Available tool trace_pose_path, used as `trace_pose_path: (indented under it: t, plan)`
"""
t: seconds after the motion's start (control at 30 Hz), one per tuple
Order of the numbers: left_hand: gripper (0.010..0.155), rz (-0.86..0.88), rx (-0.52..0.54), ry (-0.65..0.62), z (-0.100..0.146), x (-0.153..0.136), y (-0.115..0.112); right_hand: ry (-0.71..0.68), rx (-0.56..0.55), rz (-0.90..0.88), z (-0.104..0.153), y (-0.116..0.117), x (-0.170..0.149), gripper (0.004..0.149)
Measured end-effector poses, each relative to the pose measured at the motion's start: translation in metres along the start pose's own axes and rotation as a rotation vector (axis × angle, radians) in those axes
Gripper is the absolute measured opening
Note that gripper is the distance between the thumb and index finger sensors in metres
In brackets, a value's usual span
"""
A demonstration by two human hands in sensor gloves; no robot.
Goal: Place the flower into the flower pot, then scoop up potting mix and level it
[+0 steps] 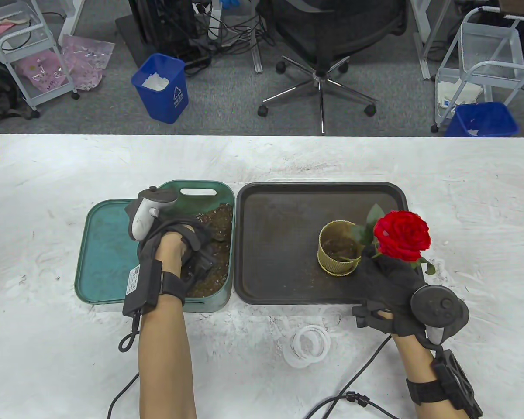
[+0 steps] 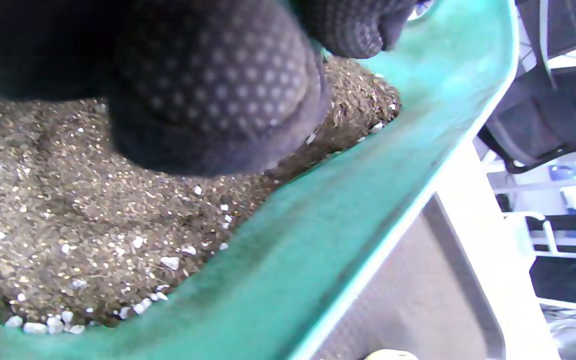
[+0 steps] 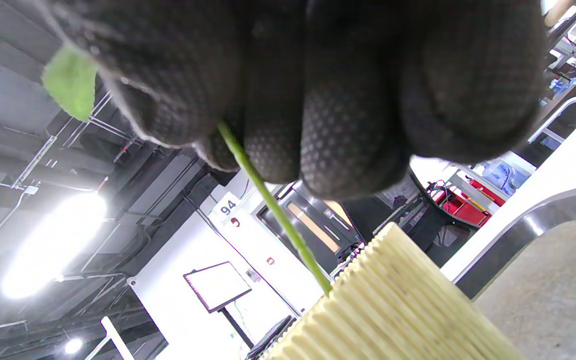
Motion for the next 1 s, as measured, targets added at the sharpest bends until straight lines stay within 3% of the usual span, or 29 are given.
trace_pose_path:
  t: [1.0]
  plan:
    - [0.058,0.226,0.03,-0.145,0.048,-0.011,0.002,0.009,0.002,-0.016,0.001,0.0,-0.001,0.037]
Point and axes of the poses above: the tracker on the back of each hand, its own x axis roughly to the thumb side, its own z axis roughly from the fingertips to the wrist, y = z × x, the point moved 2 cm from there along -z, roughly from the wrist to the fingertips, and after that the axes turned 15 degrees about -y, right-handed, at the moved point
